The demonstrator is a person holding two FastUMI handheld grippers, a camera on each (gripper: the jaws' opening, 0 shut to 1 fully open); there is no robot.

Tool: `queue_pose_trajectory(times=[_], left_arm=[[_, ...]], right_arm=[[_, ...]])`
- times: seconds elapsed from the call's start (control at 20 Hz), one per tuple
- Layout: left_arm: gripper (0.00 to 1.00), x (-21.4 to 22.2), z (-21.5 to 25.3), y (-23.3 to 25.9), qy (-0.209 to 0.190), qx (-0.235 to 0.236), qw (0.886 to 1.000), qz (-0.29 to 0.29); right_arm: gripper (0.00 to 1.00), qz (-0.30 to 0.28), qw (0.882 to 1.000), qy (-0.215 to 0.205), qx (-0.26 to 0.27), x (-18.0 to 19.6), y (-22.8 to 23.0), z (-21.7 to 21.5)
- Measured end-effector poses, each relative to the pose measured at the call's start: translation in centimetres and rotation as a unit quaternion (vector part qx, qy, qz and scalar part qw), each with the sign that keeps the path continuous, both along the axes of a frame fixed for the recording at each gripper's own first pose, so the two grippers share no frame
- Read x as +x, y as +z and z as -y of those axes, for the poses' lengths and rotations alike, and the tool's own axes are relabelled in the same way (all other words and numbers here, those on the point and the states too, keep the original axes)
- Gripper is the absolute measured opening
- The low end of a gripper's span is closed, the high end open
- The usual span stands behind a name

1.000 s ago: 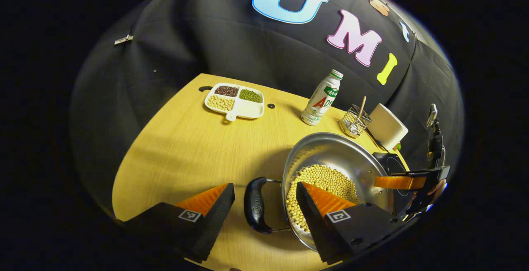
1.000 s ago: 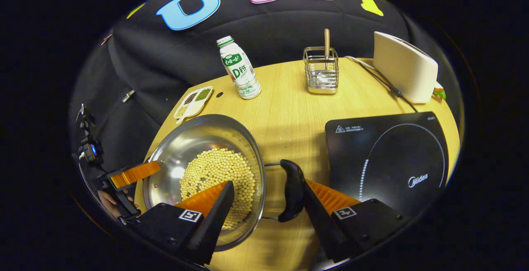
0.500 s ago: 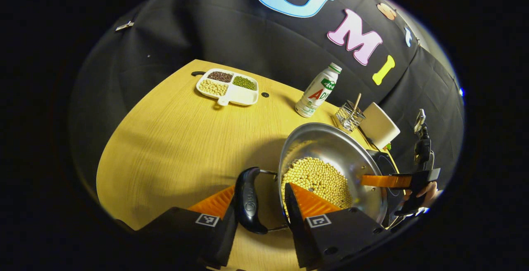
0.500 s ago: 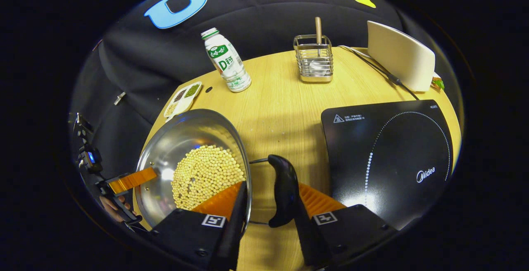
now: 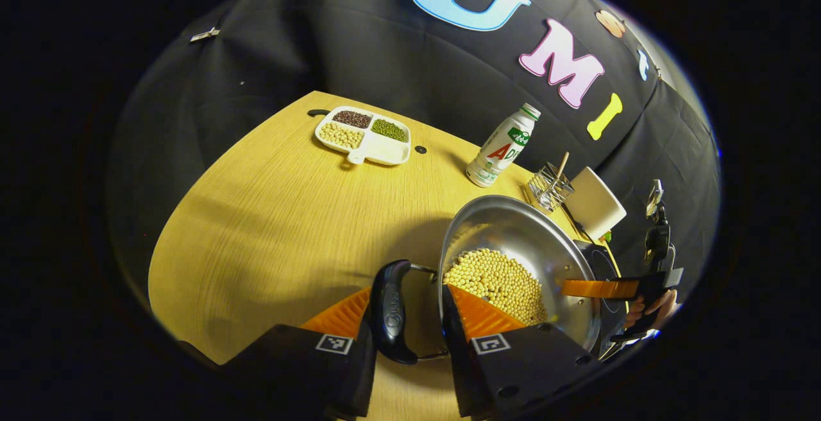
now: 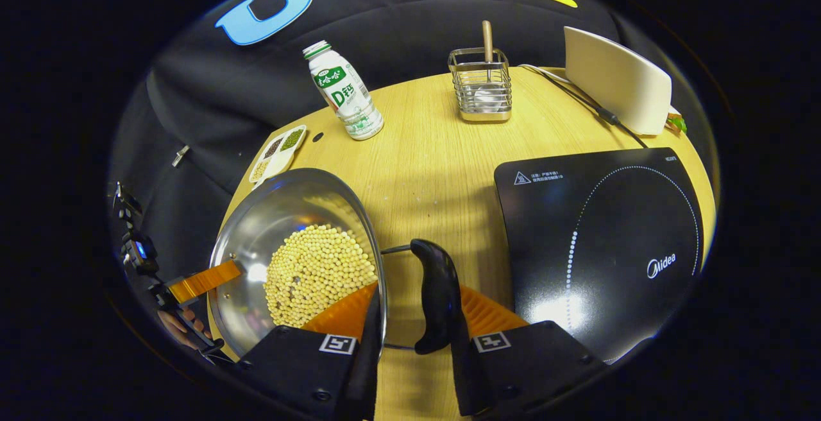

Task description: First push the handle of the pot to place it horizontally, then grasp the pot with both hands and set it on the induction cooktop.

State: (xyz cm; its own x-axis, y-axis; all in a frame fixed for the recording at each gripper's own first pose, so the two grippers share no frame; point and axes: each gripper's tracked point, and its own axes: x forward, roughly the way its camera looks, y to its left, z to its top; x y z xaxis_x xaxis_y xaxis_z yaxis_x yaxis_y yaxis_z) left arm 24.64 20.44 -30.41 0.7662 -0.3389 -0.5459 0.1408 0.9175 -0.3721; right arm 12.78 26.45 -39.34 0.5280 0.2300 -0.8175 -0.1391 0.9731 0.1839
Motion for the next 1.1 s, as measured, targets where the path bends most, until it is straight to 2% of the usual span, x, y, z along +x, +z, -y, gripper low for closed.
queue_pose_trajectory(times=[0.25,0.6,0.85,0.9,0.95,1.0,1.1], left_arm=[[0.51,-1.1,0.2,0.1,0.005,0.002,1.0,-0.01],[0.51,-2.6,1.7,3.8,0.006,0.027,1.0,0.005],[0.51,-4.3,5.0,6.2,0.005,0.029,1.0,-0.001],[0.51,-4.5,5.8,6.7,0.005,0.028,1.0,0.0],[0.51,-4.7,6.7,7.1,0.006,0.026,1.0,0.002],[0.51,-4.9,7.7,7.5,0.005,0.025,1.0,0.003],[0.51,-5.2,10.0,8.4,0.002,0.025,1.0,0.006]], right_arm=[[0.51,0.003,1.0,0.006,-0.007,-0.3,0.5,0.1],[0.51,0.02,1.0,0.009,0.0,-1.2,4.3,1.5],[0.51,0.019,1.0,0.008,0.003,-2.0,7.2,4.6],[0.47,0.019,1.0,0.008,0.003,-2.1,8.0,5.4],[0.47,0.021,1.0,0.008,0.003,-2.0,8.4,6.2],[0.51,0.027,1.0,0.008,0.003,-1.8,9.1,7.1],[0.51,0.035,0.999,0.007,0.004,-1.6,10.4,9.1]])
